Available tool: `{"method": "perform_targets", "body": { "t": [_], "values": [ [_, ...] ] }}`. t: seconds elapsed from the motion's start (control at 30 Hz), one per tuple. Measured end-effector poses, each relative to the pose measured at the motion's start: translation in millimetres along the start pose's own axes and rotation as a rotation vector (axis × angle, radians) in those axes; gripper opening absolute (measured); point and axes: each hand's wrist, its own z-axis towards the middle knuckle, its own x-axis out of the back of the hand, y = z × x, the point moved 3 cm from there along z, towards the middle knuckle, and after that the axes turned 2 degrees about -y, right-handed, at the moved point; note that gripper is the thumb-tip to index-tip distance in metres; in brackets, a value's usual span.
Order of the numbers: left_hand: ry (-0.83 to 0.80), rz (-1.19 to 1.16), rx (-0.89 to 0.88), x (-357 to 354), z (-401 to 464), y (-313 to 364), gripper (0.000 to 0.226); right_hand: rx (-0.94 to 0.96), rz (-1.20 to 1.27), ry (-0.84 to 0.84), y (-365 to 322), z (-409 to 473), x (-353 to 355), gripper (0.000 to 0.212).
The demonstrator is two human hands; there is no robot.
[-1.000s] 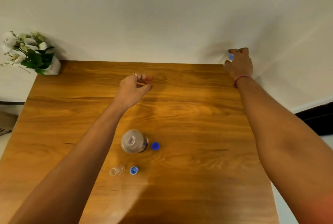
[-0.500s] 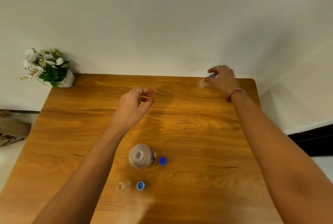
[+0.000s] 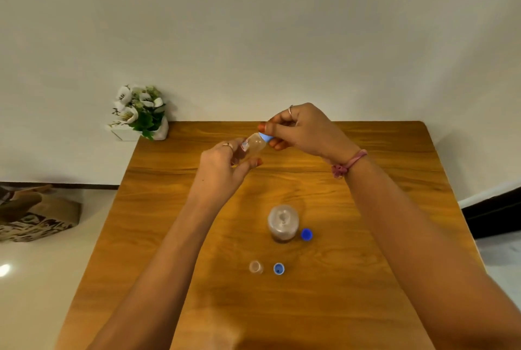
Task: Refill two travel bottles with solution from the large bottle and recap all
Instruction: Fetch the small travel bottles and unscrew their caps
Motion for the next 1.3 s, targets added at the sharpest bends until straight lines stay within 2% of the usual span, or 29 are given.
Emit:
{"method": "perform_targets", "body": {
  "t": [0.1, 0.23, 0.3, 0.37, 0.43, 0.5, 0.53, 0.63, 0.7, 0.77, 0.8, 0.9, 0.97, 1.03, 1.13, 1.17, 1.23, 1.3],
  "values": [
    [-0.027, -0.072, 0.023, 15.2, -18.6, -8.4, 0.034, 0.099, -0.159, -0.042, -19.2, -6.5, -16.7, 0.027],
    [-0.101, -0.377, 0.122, 24.0, -40.6, -21.4, 0.039, 0.269, -0.352, -0.21, -52.7, -19.6, -27.6, 0.032],
    [-0.1, -0.44, 0.142, 29.4, -48.2, -23.2, 0.037, 0.191, -0.346, -0.304, -68.7, -25.1, -31.8, 0.057],
    [-0.084, -0.465, 0.147, 35.2, -54.6, -24.2, 0.034, 0.061, -0.477, -0.283, -78.9, -27.0, -38.8, 0.07],
    [-0.071, -0.5, 0.143, 39.4, -60.2, -25.5, 0.035, -0.002, -0.567, -0.232, -87.0, -28.8, -46.8, 0.055],
    [-0.075, -0.514, 0.137, 42.3, -65.8, -27.9, 0.038, 0.033, -0.523, -0.254, -95.0, -33.8, -53.4, 0.036],
    [-0.077, -0.526, 0.138, 43.2, -68.9, -30.2, 0.04, 0.056, -0.513, -0.28, -98.0, -37.2, -55.0, 0.035],
    [-0.075, -0.566, 0.142, 45.7, -78.0, -34.4, 0.042, 0.0, -0.474, -0.279, -102.9, -43.2, -57.0, 0.058],
    [-0.083, -0.566, 0.129, 45.7, -83.9, -36.1, 0.041, -0.05, -0.508, -0.246, -103.6, -44.9, -66.9, 0.048],
    [-0.103, -0.563, 0.128, 44.6, -88.9, -38.5, 0.039, 0.002, -0.593, -0.264, -105.9, -47.7, -75.5, 0.031],
    [-0.107, -0.567, 0.134, 44.2, -90.9, -40.3, 0.038, 0.024, -0.605, -0.289, -108.3, -50.9, -78.6, 0.033],
    [-0.117, -0.579, 0.142, 44.1, -96.5, -43.8, 0.038, -0.043, -0.536, -0.295, -110.2, -56.8, -80.4, 0.064],
    [-0.125, -0.586, 0.131, 43.7, -99.9, -42.8, 0.039, -0.118, -0.604, -0.275, -106.7, -59.3, -85.2, 0.056],
    [-0.131, -0.571, 0.122, 43.5, -102.2, -41.4, 0.038, -0.071, -0.654, -0.283, -105.0, -61.9, -89.2, 0.044],
    [-0.132, -0.574, 0.118, 40.9, -103.6, -41.4, 0.037, -0.066, -0.59, -0.291, -105.5, -66.5, -85.8, 0.068],
    [-0.137, -0.57, 0.115, 39.6, -104.6, -40.6, 0.036, -0.112, -0.592, -0.276, -104.4, -67.7, -84.5, 0.067],
    [-0.151, -0.554, 0.104, 35.5, -105.8, -37.4, 0.037, -0.12, -0.662, -0.263, -101.1, -69.0, -84.8, 0.048],
    [-0.17, -0.562, 0.106, 30.5, -107.1, -33.0, 0.037, -0.037, -0.741, -0.275, -100.1, -72.7, -83.9, 0.029]
  ]
}}
